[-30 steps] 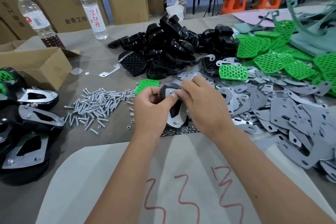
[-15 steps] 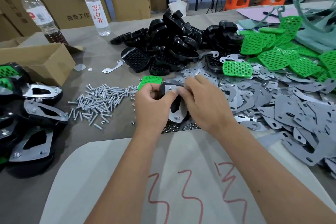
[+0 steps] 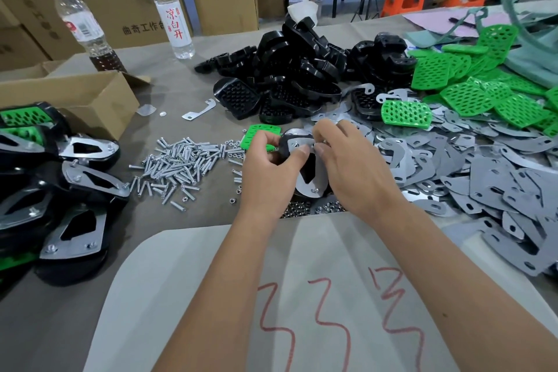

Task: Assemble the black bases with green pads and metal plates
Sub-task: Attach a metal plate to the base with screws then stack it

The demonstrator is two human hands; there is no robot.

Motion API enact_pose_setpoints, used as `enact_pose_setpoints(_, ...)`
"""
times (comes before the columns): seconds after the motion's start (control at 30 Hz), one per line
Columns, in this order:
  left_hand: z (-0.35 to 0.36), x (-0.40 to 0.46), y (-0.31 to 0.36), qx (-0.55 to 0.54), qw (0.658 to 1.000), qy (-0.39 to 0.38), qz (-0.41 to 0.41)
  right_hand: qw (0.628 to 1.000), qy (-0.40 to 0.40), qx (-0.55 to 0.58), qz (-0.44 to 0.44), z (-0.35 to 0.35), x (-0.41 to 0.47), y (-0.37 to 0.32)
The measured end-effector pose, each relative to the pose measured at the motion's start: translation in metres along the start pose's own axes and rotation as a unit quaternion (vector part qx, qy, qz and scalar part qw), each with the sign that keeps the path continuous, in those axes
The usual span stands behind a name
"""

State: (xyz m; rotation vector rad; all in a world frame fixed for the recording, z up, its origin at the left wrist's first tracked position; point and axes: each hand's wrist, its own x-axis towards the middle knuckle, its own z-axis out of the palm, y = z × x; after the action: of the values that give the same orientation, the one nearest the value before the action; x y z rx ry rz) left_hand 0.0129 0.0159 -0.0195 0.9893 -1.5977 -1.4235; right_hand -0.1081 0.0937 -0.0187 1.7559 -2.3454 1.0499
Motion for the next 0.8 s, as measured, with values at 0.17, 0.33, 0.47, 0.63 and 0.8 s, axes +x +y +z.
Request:
enact_pose_setpoints(0.17,0.001,0.0,0.0,0.001,1.0,-0.005,-0.008,1.0,0.007,-0.012,0.006,0.001,0.0,0.0)
enact_pose_setpoints(0.33,0.005,-0.001,0.003,-0.005,1.0,0.003,-0.006,0.999,0.038,-0.019,0.011,0.001,0.0,-0.002)
enact_pose_setpoints(0.47,0.007,0.0,0.005,0.006,1.0,0.02,-0.009,0.999,0.035,-0.014,0.009,0.0,-0.001,-0.003)
enact_pose_setpoints(0.63,0.007,-0.002,0.009,0.02,0.999,0.026,-0.003,0.999,0.045,-0.031,-0.001,0.005,0.0,-0.007)
enact_pose_setpoints(0.8,0.01,-0.005,0.012,0.022,0.999,0.026,-0.008,0.996,0.082,-0.024,0.007,0.002,-0.002,-0.006)
